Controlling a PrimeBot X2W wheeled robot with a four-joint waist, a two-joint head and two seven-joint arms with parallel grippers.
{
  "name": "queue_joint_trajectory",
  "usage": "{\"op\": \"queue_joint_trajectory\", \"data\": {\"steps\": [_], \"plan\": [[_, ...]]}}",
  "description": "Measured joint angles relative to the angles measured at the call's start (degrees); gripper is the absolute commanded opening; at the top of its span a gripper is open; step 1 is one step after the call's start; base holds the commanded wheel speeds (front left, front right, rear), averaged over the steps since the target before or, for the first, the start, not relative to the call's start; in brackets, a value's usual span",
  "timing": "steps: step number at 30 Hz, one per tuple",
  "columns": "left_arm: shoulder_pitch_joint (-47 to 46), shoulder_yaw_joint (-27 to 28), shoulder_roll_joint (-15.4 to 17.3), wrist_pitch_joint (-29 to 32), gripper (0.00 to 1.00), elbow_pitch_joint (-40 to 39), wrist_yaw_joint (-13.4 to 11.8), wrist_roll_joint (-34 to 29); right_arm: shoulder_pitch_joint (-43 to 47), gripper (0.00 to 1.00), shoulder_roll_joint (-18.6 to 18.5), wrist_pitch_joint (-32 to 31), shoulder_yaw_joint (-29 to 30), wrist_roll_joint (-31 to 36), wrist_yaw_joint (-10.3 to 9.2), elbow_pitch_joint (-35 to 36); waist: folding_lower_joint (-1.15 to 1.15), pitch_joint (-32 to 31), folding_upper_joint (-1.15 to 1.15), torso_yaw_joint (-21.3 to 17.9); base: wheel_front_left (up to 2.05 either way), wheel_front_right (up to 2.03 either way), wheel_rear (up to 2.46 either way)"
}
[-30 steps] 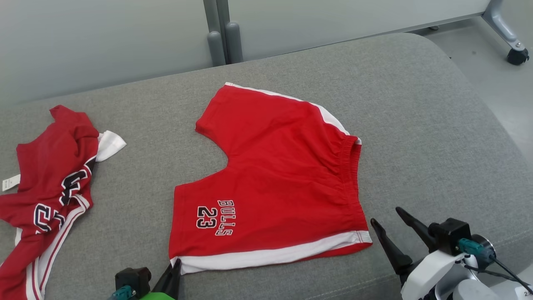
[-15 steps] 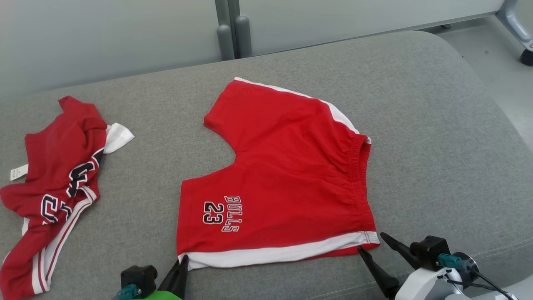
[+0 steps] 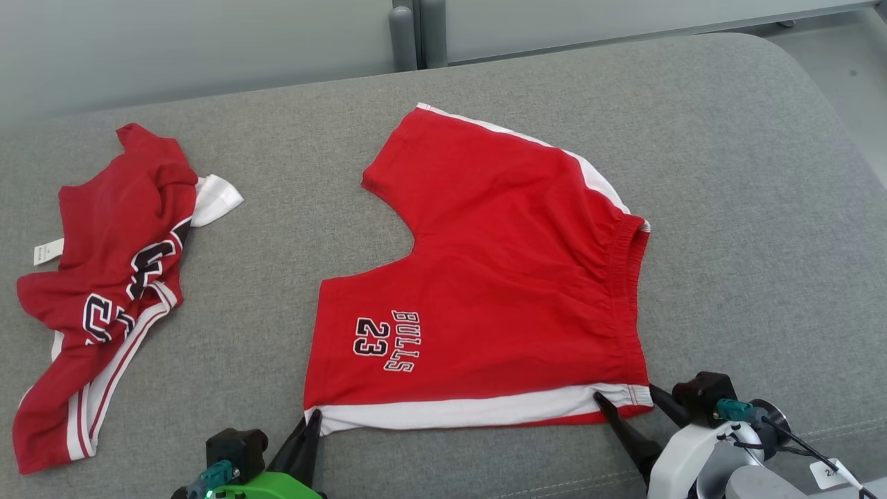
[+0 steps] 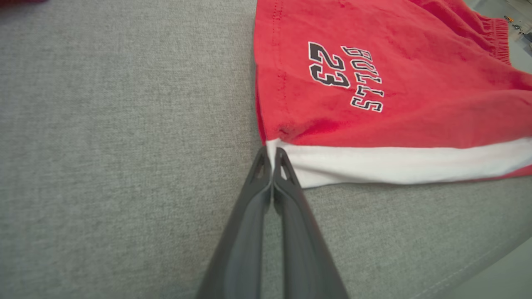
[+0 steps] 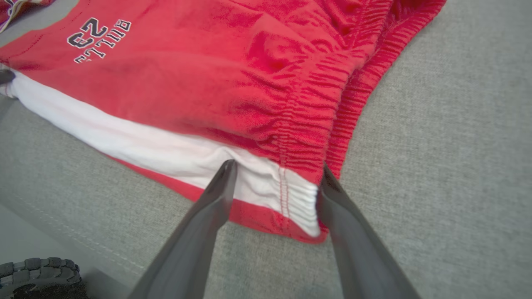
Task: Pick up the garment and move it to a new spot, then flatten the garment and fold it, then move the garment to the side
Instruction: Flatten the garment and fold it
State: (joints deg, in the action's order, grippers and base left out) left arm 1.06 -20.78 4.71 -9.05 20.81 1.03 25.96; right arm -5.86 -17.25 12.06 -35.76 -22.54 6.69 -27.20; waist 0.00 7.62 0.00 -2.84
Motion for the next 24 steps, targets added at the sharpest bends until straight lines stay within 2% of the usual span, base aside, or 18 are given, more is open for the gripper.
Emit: {"op": "queue_joint_trajectory", "data": {"steps": [2, 4, 5, 13, 24], "plan": [[0.0, 0.09, 0.0, -0.03, 0.0, -0.04, 0.0, 0.0, -0.09, 0.31, 0.2, 0.0, -0.42, -0.07, 0.36, -0.54, 0.0, 0.06, 0.0, 0.12, 0.0, 0.0, 0.0], [0.0, 0.32, 0.0, -0.1, 0.0, -0.22, 0.0, 0.01, -0.09, 0.16, 0.2, 0.0, -0.67, -0.23, 0.36, -1.03, 0.0, -0.01, 0.0, 0.13, 0.0, 0.0, 0.0], [0.0, 0.46, 0.0, -0.16, 0.0, -0.33, -0.01, 0.02, -0.08, 0.0, 0.19, 0.0, -0.8, -0.43, 0.36, -1.22, 0.0, -0.1, 0.0, 0.11, 0.0, 0.0, 0.0], [0.0, 2.09, -0.1, -1.86, 0.0, -1.9, -0.01, 1.12, -0.02, 0.0, 0.07, 0.88, -1.07, -3.12, 0.37, 0.81, 0.0, -1.01, 0.0, -0.65, 0.0, 0.0, 0.0], [0.92, 2.74, -0.31, -3.15, 0.0, -6.65, -0.03, 1.64, 0.09, 0.0, -3.53, 1.58, -2.32, -5.04, 0.37, 7.05, 0.0, -2.97, 0.0, -0.8, 0.0, 0.0, 0.0]]}}
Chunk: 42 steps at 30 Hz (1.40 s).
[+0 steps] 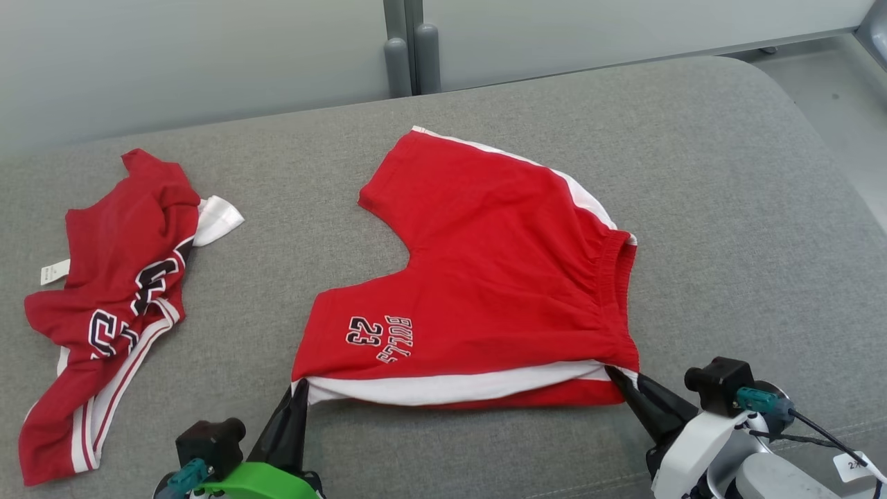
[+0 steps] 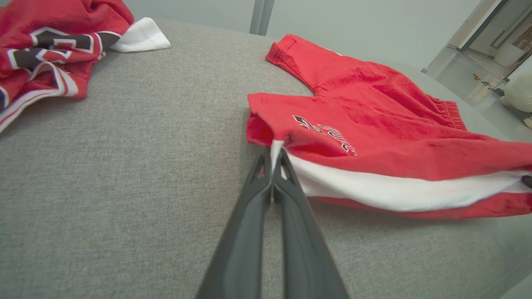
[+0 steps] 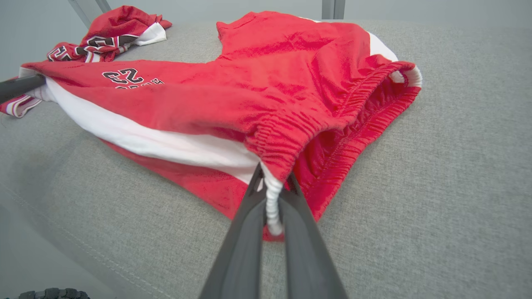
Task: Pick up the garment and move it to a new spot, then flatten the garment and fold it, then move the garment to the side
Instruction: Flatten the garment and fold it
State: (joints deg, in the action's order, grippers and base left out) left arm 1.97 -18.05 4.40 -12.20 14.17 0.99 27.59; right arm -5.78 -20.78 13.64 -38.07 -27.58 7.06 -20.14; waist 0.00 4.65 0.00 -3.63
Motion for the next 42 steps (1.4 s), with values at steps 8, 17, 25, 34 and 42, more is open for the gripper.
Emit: {"op": "queue_joint_trajectory", "data": {"steps": [8, 17, 25, 34, 42], "plan": [[2.13, 1.26, -0.01, -0.88, 0.0, -5.08, -0.76, 0.31, 0.24, 0.0, -1.89, 0.45, 1.21, -0.51, 0.0, 4.24, 0.0, -2.55, 0.0, 0.39, 0.0, 0.0, 0.0], [4.92, -1.08, 0.32, -0.96, 0.0, -13.14, -1.1, -1.41, 4.14, 0.0, -4.88, 0.45, 1.47, -2.42, 0.01, 6.75, 0.0, -4.88, 0.0, 1.55, 0.0, 0.0, 0.0], [8.09, -1.99, 0.9, 1.08, 0.0, -17.75, -2.6, -2.1, 4.91, 0.0, -5.6, 0.45, 1.78, -3.87, 0.01, 8.48, 0.0, -3.85, 0.0, 2.27, 0.0, 0.0, 0.0], [3.89, -2.25, 5.87, 5.26, 0.0, -16.29, -1.96, -5.16, 2.89, 0.0, -4.03, -1.07, -0.1, -9.58, 0.01, 8.61, 0.0, -1.52, 0.0, 1.29, 0.0, 0.0, 0.0], [-11.1, -2.27, 6.24, 10.01, 0.0, -13.29, -0.71, -7.06, -2.98, 0.0, -1.13, -1.86, 3.82, -17.18, 0.01, 7.7, 0.0, 2.48, 0.0, -0.6, 0.0, 0.0, 0.0]]}}
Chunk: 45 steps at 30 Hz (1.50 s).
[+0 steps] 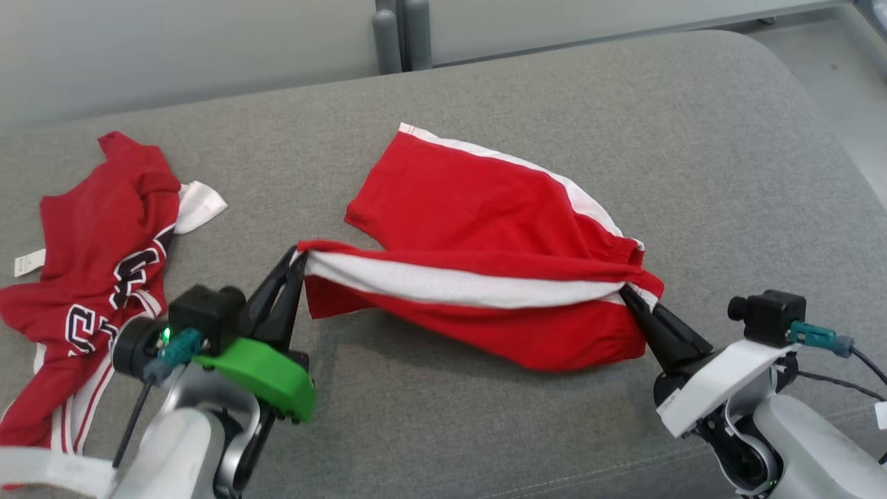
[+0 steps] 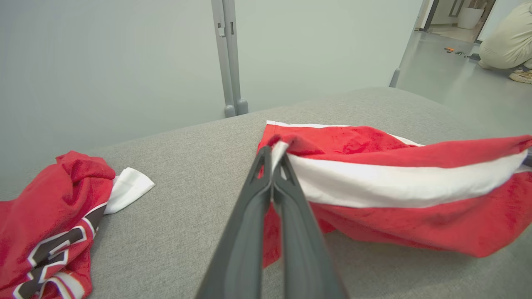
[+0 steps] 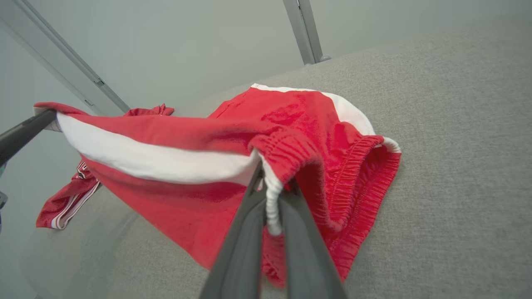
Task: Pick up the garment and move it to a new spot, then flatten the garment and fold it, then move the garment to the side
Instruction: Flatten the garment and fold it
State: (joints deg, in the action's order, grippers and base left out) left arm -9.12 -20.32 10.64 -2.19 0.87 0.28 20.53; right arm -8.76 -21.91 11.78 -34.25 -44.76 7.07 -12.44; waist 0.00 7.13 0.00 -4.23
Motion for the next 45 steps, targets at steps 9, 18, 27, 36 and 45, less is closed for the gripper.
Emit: {"op": "queue_joint_trajectory", "data": {"steps": [9, 18, 27, 36, 45], "plan": [[-16.44, -1.33, -0.94, 5.83, 0.0, 7.54, 0.82, -2.01, -6.11, 0.0, 3.63, -0.85, 2.89, -4.83, -0.01, -3.18, 0.0, 6.22, 0.0, -3.3, 0.0, 0.0, 0.0], [-29.87, -2.26, -0.88, 9.81, 0.0, 15.52, 2.67, -5.2, -13.57, 0.0, 7.57, -1.51, 1.72, -5.25, -0.01, -4.91, 0.0, 13.16, 0.0, -7.04, 0.0, 0.0, 0.0], [-38.99, -1.86, 0.23, 10.46, 0.0, 22.71, 3.0, -7.87, -20.41, 0.0, 10.14, -1.24, 1.55, -5.24, -0.01, -8.21, 0.01, 20.06, 0.0, -10.51, 0.0, 0.0, 0.0], [-43.87, -1.92, 0.78, 8.79, 0.0, 29.17, 3.77, -8.76, -23.76, 0.0, 11.68, -0.13, 0.78, -5.25, 0.0, -11.77, 0.01, 24.73, 0.0, -13.41, 0.0, 0.0, 0.0], [-46.4, -2.09, -0.23, 6.09, 0.57, 34.62, 3.82, -9.27, -25.51, 1.0, 12.83, 1.36, 0.03, -5.25, 0.07, -14.47, 0.01, 25.97, 0.0, -14.3, 0.0, 0.0, 0.0]]}}
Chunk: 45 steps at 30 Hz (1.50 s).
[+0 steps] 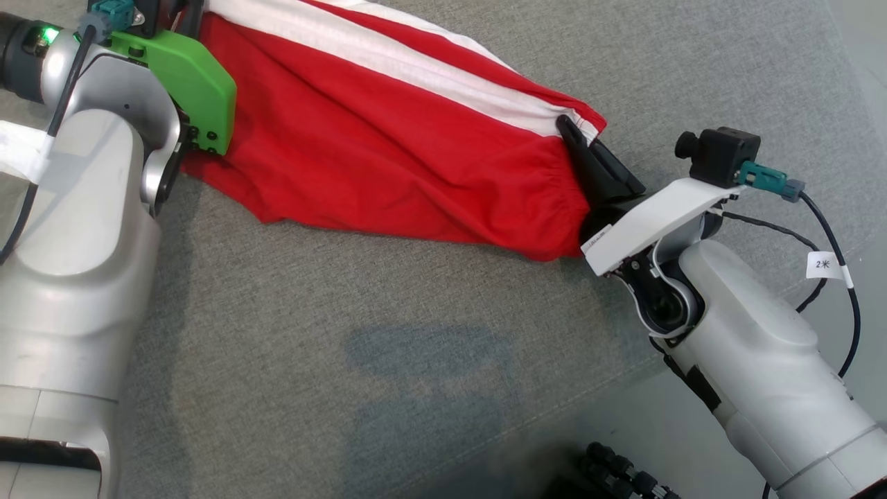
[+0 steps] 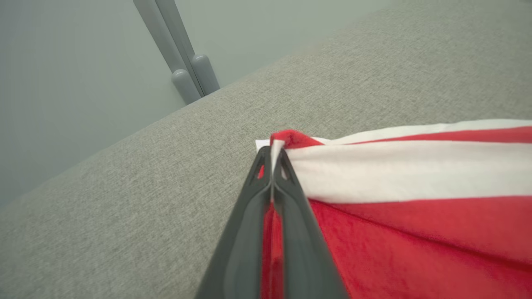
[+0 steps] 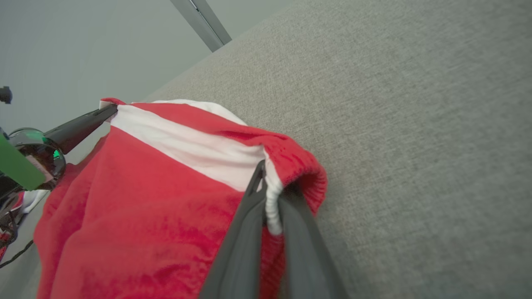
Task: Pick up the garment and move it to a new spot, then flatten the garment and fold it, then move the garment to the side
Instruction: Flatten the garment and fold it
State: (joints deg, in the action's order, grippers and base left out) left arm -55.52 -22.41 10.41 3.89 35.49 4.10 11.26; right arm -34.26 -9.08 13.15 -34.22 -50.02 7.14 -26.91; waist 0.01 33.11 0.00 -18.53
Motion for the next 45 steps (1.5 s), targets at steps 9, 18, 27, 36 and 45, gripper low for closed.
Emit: {"op": "queue_joint_trajectory", "data": {"steps": [9, 18, 27, 36, 45], "plan": [[-1.88, -0.4, -1.72, -3.54, 1.0, 4.65, 0.43, -0.02, -0.64, 1.0, -1.11, 0.53, -0.41, 0.57, 0.0, -2.18, 0.0, -1.62, 0.0, 0.7, 0.0, 0.0, 0.0], [-1.96, -0.4, -2.93, -5.52, 1.0, 9.36, 0.79, 0.6, -0.09, 1.0, -5.5, 0.94, 0.33, 1.75, 0.0, -3.14, 0.0, -4.75, 0.0, 2.04, 0.0, 0.0, 0.0], [2.15, -0.27, -5.99, -6.0, 1.0, 14.7, 1.21, 2.98, 4.94, 1.0, -7.28, 1.03, 3.93, 1.68, -0.01, -3.41, -0.01, -8.91, 0.0, 3.98, 0.0, 0.0, 0.0], [3.52, 1.62, -3.69, -2.45, 1.0, 19.41, 0.86, 4.28, 5.52, 1.0, -6.92, 1.21, 4.36, 3.75, -0.01, 1.34, -0.01, -11.28, 0.0, 3.06, 0.0, 0.0, 0.0], [3.2, 1.92, -4.36, -0.7, 1.0, 21.57, 0.86, 5.47, 6.83, 1.0, -7.04, 1.29, 6.67, 4.82, -0.01, 4.47, -0.01, -11.03, 0.0, -0.06, 0.0, 0.0, 0.0]]}}
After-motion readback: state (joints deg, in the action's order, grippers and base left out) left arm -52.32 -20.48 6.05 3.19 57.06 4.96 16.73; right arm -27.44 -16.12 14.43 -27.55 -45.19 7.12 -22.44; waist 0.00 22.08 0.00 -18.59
